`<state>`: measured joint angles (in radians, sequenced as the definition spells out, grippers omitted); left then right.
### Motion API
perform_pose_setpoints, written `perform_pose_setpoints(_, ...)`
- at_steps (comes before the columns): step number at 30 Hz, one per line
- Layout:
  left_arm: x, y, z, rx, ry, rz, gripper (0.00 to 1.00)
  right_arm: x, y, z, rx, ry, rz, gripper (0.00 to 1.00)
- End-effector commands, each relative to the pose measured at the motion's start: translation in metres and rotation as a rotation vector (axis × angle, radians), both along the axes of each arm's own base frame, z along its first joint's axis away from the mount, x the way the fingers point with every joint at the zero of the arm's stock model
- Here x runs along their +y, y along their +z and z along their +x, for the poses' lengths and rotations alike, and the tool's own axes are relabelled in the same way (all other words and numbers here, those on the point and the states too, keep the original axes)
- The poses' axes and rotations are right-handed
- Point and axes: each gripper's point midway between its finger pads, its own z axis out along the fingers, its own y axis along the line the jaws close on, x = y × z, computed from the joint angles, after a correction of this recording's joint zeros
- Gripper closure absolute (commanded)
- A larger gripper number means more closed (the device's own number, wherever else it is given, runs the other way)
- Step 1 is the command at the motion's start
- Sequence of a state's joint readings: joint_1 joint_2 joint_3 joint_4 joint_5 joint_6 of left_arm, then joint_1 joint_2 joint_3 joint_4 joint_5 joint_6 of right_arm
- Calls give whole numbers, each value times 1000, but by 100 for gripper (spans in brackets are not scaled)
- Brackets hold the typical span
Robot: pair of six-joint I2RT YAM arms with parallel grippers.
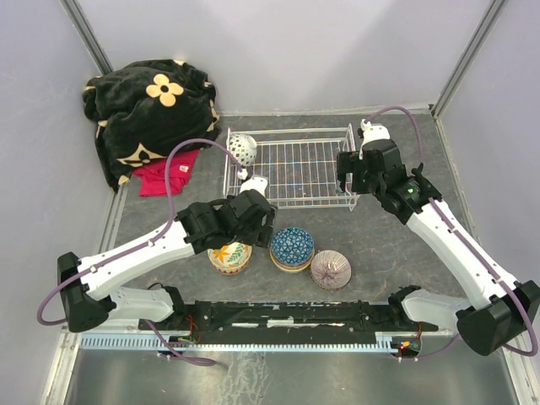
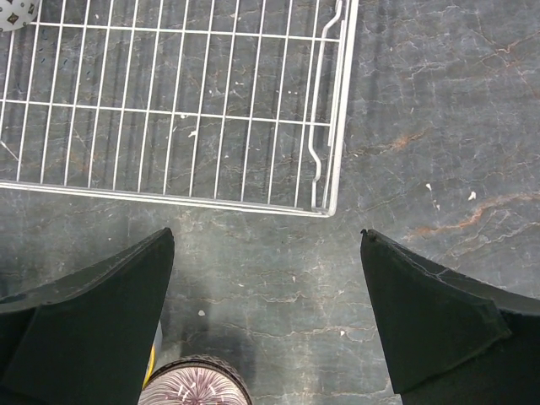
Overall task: Load the bowls into the dish rack
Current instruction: Pick up the bowl from the center of the board.
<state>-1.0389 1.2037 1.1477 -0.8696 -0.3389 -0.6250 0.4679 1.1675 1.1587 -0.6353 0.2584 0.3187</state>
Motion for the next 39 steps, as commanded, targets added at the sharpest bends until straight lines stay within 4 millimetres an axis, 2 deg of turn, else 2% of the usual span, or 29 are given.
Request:
perform_pose_setpoints(1, 21, -12, 14, -21, 138, 116, 20, 4, 17, 4, -61, -1, 51, 0)
perform_pose_setpoints(6, 16, -44, 17, 34, 141, 190, 26, 6, 14, 3, -52, 10, 58, 0)
perform_pose_setpoints(11, 20, -59, 16, 51, 155, 234, 38, 8, 12, 3, -47, 19, 66, 0)
perform_pose_setpoints(14, 23, -65, 15, 57, 161, 252, 48, 9, 12, 3, -48, 22, 69, 0)
perform_pose_setpoints(19, 24, -75, 14, 70, 161, 275, 52, 10, 11, 3, -44, 24, 70, 0)
perform_pose_setpoints(27, 24, -87, 10, 101, 156, 289, 54, 11, 11, 3, -44, 28, 73, 1)
perform_pose_setpoints(31, 28, -92, 9, 105, 159, 308, 65, 12, 10, 3, -42, 32, 76, 1)
perform_pose_setpoints(35, 30, -96, 8, 111, 162, 325, 81, 12, 10, 3, -44, 33, 77, 1)
perform_pose_setpoints(37, 29, -94, 9, 109, 164, 323, 82, 12, 10, 4, -45, 35, 76, 1)
perform_pose_setpoints(39, 28, -89, 10, 100, 166, 309, 90, 12, 10, 4, -44, 35, 76, 1)
